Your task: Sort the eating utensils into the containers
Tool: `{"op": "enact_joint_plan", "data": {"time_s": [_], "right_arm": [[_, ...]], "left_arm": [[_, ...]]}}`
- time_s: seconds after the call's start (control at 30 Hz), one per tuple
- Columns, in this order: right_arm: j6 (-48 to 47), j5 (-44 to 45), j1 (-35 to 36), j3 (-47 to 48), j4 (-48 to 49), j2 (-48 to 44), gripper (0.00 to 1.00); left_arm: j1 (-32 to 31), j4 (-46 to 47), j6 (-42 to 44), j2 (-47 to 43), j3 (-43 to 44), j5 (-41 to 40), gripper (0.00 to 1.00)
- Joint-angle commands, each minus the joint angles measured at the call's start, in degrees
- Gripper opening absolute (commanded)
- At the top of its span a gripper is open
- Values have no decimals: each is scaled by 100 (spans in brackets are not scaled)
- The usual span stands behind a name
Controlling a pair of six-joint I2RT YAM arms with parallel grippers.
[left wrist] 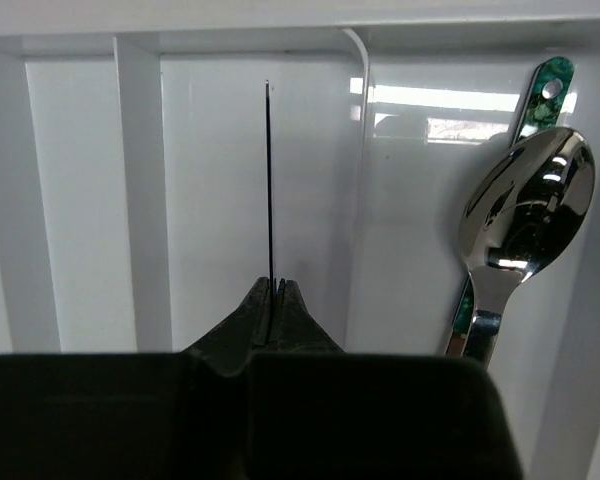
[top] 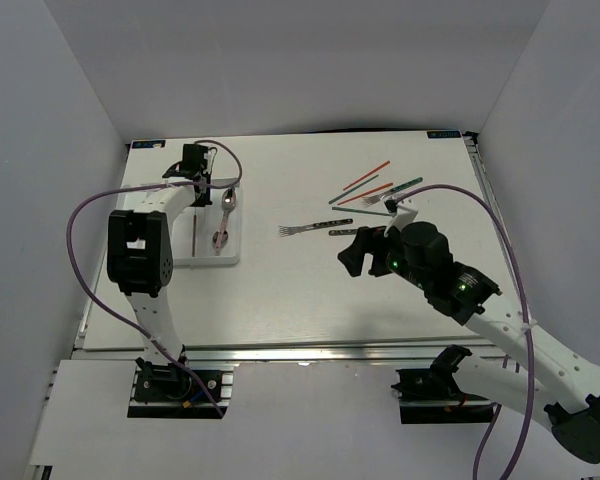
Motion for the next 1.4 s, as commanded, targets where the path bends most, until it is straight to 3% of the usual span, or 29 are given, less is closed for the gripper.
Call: {"op": "enact_joint_plan", "data": {"time_s": [0.0,0.1,0.17,0.2,0.27,0.3,0.5,0.67,0.83,0.97,1.17,1.37], "right_arm": [[-176,215,-20,-25,-125,-113,89],[-211,207,-20,2,-99,-69,89],[-229,233,-28,19,-20,10,89],[-237,312,-28,28,7,53,89],[-299,391,-46,141,25,255,89],[-317,478,-81,203,-1,334,89],[-299,603,-738,861,-413,1379,89],[-44,795,-1460,1469,-661,2733,89],[614,1560,-1953,2363,-968,4066,86],[1448,1963,-2068,3409,-1904,5123,78],[3075,2527,-1963,4729,-3288,6512,77],[4041,2730,-1892,4783,-3658,6848,69]], "left_arm": [[25,209,177,-261,244,-124,0],[25,271,177,-305,68,-151,1],[25,315,125,-384,-151,-142,18],[16,341,116,-428,-222,-133,35],[16,315,72,-559,-380,-220,51],[25,254,28,-595,-363,-334,64],[25,-229,-542,-1463,-135,-704,98],[16,-801,-1693,-2702,-528,-1310,98],[16,-801,-2617,-4232,-2233,-2048,98],[16,4,-2268,-5601,-3735,-1629,98],[-28,-10,-2152,-5790,-4063,-987,98],[-160,16,-2099,-5781,-4089,-792,98]]}}
